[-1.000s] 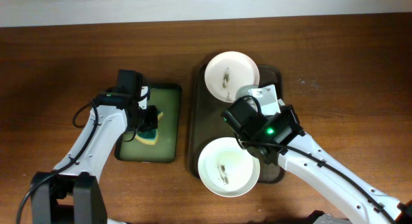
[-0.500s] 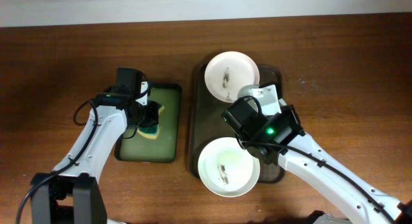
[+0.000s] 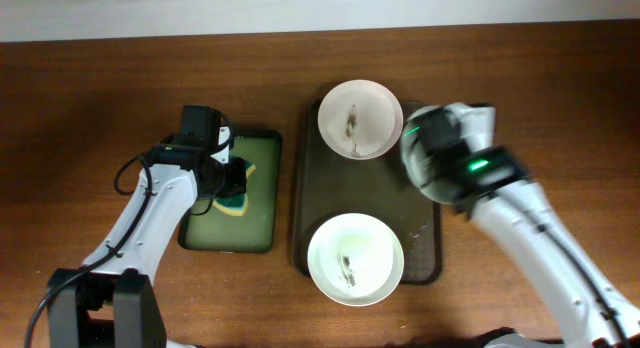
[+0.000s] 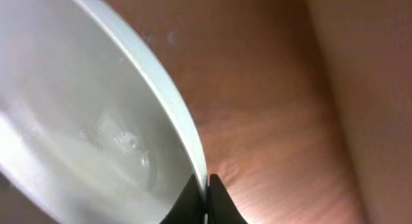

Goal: Clean dirty plates on tray and stack at the side
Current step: 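Set the cleaned plate down on the table right of the tray, then move right gripper to the bottom plate and grip its rim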

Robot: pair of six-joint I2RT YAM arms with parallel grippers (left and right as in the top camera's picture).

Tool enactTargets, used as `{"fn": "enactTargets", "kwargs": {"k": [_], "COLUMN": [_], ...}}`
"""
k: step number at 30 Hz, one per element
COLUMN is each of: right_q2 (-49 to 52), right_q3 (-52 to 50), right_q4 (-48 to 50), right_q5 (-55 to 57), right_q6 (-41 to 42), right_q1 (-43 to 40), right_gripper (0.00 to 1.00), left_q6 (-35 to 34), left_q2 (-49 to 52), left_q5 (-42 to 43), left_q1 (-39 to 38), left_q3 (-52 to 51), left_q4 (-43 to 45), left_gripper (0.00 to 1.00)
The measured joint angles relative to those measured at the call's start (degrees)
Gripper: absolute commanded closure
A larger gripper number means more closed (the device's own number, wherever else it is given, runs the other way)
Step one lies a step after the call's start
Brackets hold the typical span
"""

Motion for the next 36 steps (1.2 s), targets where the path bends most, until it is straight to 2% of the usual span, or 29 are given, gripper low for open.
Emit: {"fn": "enactTargets", "kwargs": {"k": [2,7,12,13,14,17,20,23,26,29,32,34,36], "right_q2": [0.0,2.9,13.5,15.8,18.1,23.7,22.4,14.4,4.2,1.6,1.9,2.6,2.9], "right_q3": [0.8,1.0,1.3,1.4,1.4,1.4,1.4,1.4,1.7,1.1,-3.8,-9.2,-13.7], "right_q4": [2.4,3.0,5.2,5.1,4.9,4.0,2.8,-1.8,-7.9,-11.7,-10.3,-6.6,-1.9], "right_q5": [-15.4,-42.1,-50.3,-50.6,-51.0,-53.4,-57.9,-60.1,-61.4,-60.8,-59.6,-59.1,-58.8], "right_q6": [-3.7,-6.7,-3.7,-3.3,-3.2,-3.2,-4.5,-7.6,-12.0,-14.6,-15.3,-15.2,-14.8], "right_q1": [-14.4,-44.9,-61.1,-62.3,-62.9,-62.7,-62.3,-58.2,-46.4,-30.2,-18.9,-11.5,-7.6], "right_gripper": [0.96,0.96,0.96,0.78,0.52,0.38,0.38,0.38,0.41,0.45,0.46,0.51,0.52], "left_q6": [0.0,0.0,0.0,0.0,0.0,0.0,0.0,0.0,0.0,0.0,0.0,0.0,0.0], "left_q2": [0.0,0.0,0.0,0.0,0.0,0.0,0.0,0.0,0.0,0.0,0.0,0.0,0.0], "left_q5": [0.1,0.1,0.1,0.1,0.1,0.1,0.1,0.1,0.1,0.1,0.1,0.1,0.1], "left_q1": [0.0,0.0,0.0,0.0,0.0,0.0,0.0,0.0,0.0,0.0,0.0,0.0,0.0], "left_q3": [0.0,0.0,0.0,0.0,0.0,0.0,0.0,0.0,0.0,0.0,0.0,0.0,0.0], "left_q4": [0.0,0.3,0.4,0.4,0.4,0.4,0.4,0.4,0.5,0.4,0.5,0.5,0.6], "left_gripper": [1.0,1.0,1.0,1.0,1.0,1.0,1.0,1.0,1.0,1.0,1.0,1.0,1.0]}}
